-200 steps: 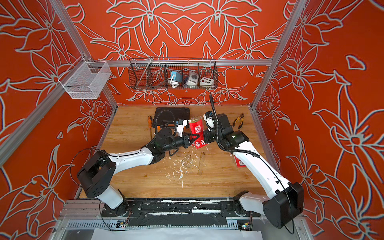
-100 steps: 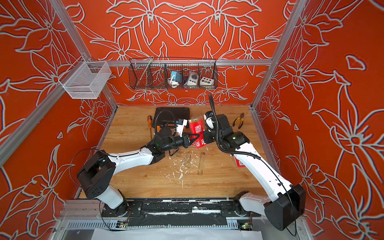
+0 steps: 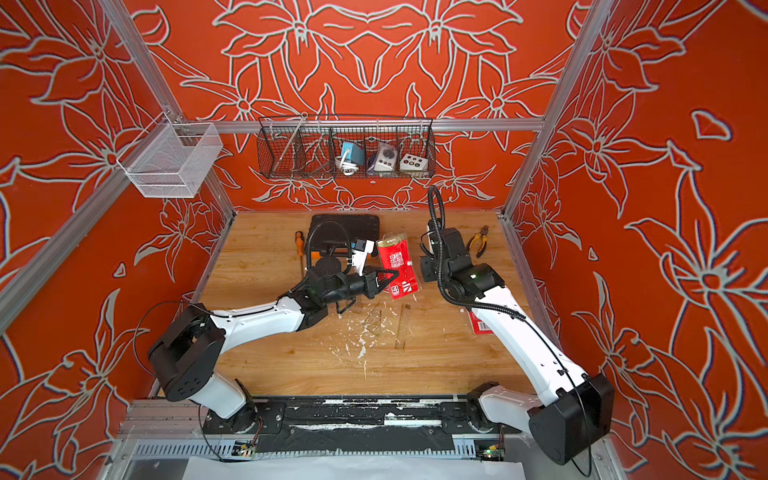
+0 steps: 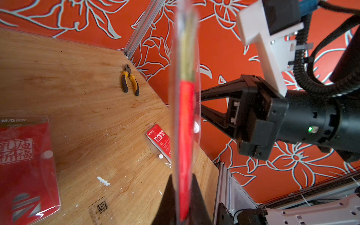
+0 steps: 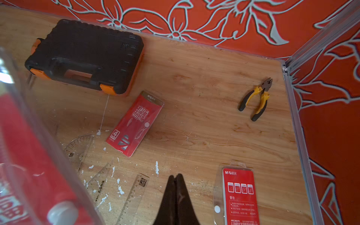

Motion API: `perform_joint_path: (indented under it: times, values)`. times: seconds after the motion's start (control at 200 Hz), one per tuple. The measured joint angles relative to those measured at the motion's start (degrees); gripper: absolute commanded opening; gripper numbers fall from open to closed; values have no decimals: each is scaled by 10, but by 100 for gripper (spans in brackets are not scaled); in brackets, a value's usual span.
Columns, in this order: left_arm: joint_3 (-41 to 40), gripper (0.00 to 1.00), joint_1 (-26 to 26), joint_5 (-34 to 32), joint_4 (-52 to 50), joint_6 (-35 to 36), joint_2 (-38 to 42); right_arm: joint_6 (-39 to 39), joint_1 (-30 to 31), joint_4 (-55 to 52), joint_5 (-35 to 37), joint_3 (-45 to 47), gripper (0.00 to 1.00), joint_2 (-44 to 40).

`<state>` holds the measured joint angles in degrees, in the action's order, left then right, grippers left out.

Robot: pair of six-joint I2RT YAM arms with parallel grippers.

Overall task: Open the ruler set and take out the ruler
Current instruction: Open the ruler set bag.

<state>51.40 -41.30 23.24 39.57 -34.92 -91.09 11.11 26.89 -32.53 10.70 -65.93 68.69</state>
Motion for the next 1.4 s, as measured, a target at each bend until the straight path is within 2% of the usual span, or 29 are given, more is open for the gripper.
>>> perform_joint_path:
  times: [0.07, 0.1, 0.145, 0.185, 0.28, 0.375, 0.57, 0.951, 1.201, 1.286, 1.396]
  values:
    - [0, 0, 0, 0, -2, 3, 0, -5, 0, 0, -13, 0, 0, -5]
    - [0, 0, 0, -1, -3, 4, 0, -10, 0, -1, -21, 0, 7, -9]
    - [0, 0, 0, -2, -4, 5, 0, -16, 0, -3, -40, 0, 25, -15]
    - [0, 0, 1, -2, -5, 6, 0, -23, 0, -7, -58, 0, 35, -21]
    - [-2, 0, 1, -2, -5, 6, 0, -38, 0, -21, -120, -2, 49, -31]
    - [-3, 0, 2, -2, -5, 6, 0, -45, 0, -31, -174, -5, 55, -29]
    - [-8, 0, 4, 0, -2, 4, 2, -47, 1, -40, -224, -5, 56, -20]
    - [-27, 0, 4, 21, 4, 4, 35, -46, 1, -47, -169, -5, 55, -22]
    - [-27, 0, 5, 37, 14, 3, 36, -52, 1, -22, -172, 2, 53, -37]
    - [-27, 0, 5, 39, 17, 3, 36, -54, 1, -12, -180, 2, 50, -37]
    - [-27, 0, 6, 41, 17, 3, 37, -61, 1, -3, -190, 2, 40, -36]
